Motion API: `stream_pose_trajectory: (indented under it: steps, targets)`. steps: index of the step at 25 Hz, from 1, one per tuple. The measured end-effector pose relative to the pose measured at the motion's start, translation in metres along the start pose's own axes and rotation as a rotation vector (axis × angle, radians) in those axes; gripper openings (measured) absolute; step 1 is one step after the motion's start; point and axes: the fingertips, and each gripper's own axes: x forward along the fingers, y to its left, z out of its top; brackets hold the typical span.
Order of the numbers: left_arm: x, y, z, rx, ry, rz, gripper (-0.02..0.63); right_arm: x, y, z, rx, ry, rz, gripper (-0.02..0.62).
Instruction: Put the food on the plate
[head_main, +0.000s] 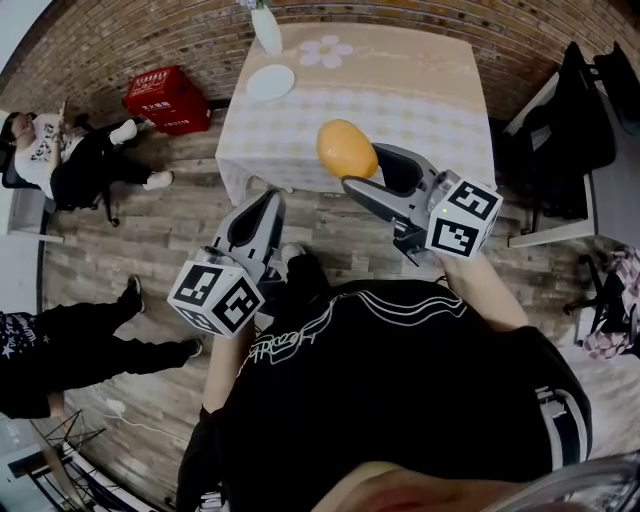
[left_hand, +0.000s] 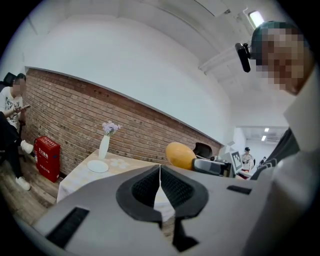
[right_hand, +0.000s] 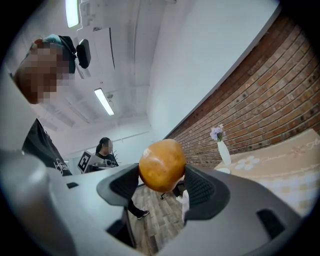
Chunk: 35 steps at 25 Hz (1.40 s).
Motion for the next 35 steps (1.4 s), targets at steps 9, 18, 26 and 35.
stream_pose_trajectory:
  steps: [9, 18, 26, 35]
  targets:
    - [0.014, 0.039, 0.02, -0.003, -0.014, -0.006, 0.008, 0.035, -0.015, 0.012, 0.028, -0.011, 0.014, 0.279]
    - [0.048, 0.104, 0.04, -0.033, 0.037, -0.06, 0.008, 0.091, -0.056, 0.02, 0.034, 0.011, -0.054, 0.279]
    - [0.086, 0.17, 0.067, -0.044, 0.071, -0.099, 0.008, 0.151, -0.099, 0.033, 0.05, 0.018, -0.099, 0.279]
    - [0.119, 0.233, 0.08, -0.058, 0.12, -0.145, 0.008, 0.202, -0.14, 0.038, 0.077, 0.015, -0.176, 0.279]
